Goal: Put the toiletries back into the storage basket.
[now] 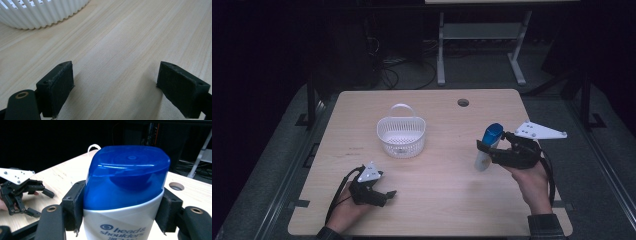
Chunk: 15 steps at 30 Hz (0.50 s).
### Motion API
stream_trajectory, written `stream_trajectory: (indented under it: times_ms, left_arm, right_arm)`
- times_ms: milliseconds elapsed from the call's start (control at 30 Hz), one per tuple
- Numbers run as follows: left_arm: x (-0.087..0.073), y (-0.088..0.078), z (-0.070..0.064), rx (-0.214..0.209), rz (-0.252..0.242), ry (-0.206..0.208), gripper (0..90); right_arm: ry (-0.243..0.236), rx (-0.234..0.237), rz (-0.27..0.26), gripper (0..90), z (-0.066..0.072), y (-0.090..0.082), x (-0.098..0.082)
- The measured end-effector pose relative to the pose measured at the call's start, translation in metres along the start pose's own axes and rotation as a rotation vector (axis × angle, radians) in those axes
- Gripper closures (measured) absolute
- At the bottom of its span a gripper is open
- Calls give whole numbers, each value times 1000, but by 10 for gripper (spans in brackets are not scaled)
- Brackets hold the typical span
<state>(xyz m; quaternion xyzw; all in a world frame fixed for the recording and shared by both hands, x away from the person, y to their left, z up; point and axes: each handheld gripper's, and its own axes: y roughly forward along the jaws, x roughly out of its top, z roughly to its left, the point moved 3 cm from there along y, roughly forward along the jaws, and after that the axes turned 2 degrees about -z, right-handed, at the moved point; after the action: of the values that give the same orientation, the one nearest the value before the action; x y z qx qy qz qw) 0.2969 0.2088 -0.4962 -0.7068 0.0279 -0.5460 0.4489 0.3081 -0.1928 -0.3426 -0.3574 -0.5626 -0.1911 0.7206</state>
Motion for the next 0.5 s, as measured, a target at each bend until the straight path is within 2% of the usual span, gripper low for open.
stream_trajectory:
  times_ms: [233,500]
  left_arm:
    - [0,0,0,0,1,0,128]
    - [0,0,0,0,1,0,128]
  right_arm:
    - [-15,5,-1,346,4,9,10]
    - [-10,14,0,346,6,20,16]
